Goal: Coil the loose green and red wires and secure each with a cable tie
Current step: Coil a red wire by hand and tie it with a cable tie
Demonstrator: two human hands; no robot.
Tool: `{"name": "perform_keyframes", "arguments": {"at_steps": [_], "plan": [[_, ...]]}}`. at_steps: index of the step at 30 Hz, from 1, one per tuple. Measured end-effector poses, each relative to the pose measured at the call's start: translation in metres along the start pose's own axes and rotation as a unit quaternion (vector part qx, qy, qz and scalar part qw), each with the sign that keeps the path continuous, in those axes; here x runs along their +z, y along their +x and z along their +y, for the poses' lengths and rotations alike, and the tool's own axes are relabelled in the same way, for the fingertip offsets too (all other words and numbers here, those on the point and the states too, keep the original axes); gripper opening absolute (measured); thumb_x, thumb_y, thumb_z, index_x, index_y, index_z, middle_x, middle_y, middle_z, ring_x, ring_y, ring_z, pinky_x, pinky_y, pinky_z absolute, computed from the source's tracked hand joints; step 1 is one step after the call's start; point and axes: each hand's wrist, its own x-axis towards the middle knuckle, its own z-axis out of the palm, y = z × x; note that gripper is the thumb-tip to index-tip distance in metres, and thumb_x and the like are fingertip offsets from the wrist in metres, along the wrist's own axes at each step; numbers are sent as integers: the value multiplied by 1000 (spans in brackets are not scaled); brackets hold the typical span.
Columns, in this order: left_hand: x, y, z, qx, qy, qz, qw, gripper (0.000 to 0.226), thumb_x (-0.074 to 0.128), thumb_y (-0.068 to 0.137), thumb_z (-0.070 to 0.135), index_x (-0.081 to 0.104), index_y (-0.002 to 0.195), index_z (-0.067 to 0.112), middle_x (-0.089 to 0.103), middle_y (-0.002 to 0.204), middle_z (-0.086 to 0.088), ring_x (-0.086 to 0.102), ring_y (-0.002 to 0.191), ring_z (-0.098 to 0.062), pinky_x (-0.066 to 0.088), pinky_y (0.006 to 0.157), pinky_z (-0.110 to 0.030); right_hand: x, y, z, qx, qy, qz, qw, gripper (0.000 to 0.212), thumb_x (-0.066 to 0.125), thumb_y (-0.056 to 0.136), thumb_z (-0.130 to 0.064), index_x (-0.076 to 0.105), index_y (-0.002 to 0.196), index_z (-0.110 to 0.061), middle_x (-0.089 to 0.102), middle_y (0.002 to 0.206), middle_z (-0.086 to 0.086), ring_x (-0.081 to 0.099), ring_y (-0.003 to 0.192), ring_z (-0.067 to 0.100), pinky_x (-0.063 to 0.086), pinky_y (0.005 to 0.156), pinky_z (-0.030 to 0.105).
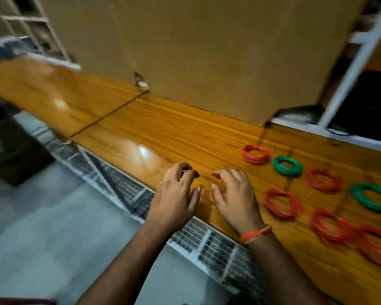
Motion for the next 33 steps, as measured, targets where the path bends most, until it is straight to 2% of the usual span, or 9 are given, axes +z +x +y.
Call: {"name": "perform_keyframes", "arguments": {"at_steps": [5,6,7,9,11,20,23,28,33], "plan": [[-57,-6,-133,-84,29,55,995,30,52,100,36,62,119,15,50,127,-6,56,109,-27,51,81,-40,104,78,-97,-85,21,-77,993,25,64,94,-21,64,119,-20,62,116,2,52,111,21,47,93,37],[-59,-4,-134,-88,28,56,994,29,54,101,35,62,120,16,50,127,-6,55,110,-26,51,82,-40,103,80,-100,-83,15,-82,993,25,64,95,-22,64,120,-20,61,117,2,52,112,20,47,93,35],[-72,-8,-193,-122,36,64,990,28,55,101,35,62,120,16,50,128,-5,55,112,-25,51,82,-39,152,113,-134,-108,22,-97,989,25,63,96,-23,63,121,-20,61,118,1,51,113,19,46,92,32],[-82,-3,-225,-136,50,80,986,29,55,101,37,62,122,17,49,130,-4,54,114,-23,52,85,-38,174,134,-152,-115,17,-107,987,25,63,97,-25,62,122,-21,60,120,1,50,114,17,42,90,26],[-97,4,-299,-169,55,79,981,32,53,101,38,62,123,16,49,131,-4,54,117,-22,53,88,-38,236,177,-189,-136,32,-125,982,26,63,97,-25,61,123,-23,60,121,0,50,114,16,40,89,24],[-183,63,-601,-267,107,84,954,27,55,101,38,59,121,21,49,128,0,54,115,-21,52,88,-39,452,378,-360,-178,82,-176,965,26,66,94,-20,64,121,-19,61,117,2,51,108,19,50,91,37],[-214,78,-683,-299,119,100,942,28,55,99,40,58,121,24,47,129,3,51,115,-17,52,88,-36,508,431,-416,-200,83,-188,958,26,67,93,-19,65,120,-20,63,114,1,52,106,18,49,88,33],[-250,106,-831,-306,122,129,935,29,56,100,41,57,123,24,45,129,5,49,115,-12,52,87,-31,614,514,-496,-214,63,-190,956,28,67,95,-20,64,123,-21,60,118,-3,48,108,12,40,88,23],[-292,131,-986,-284,127,127,942,31,55,99,41,58,123,22,46,128,3,50,113,-13,52,90,-32,720,590,-580,-193,60,-181,962,27,65,96,-23,63,123,-23,59,122,-3,50,113,13,46,93,26]]}}
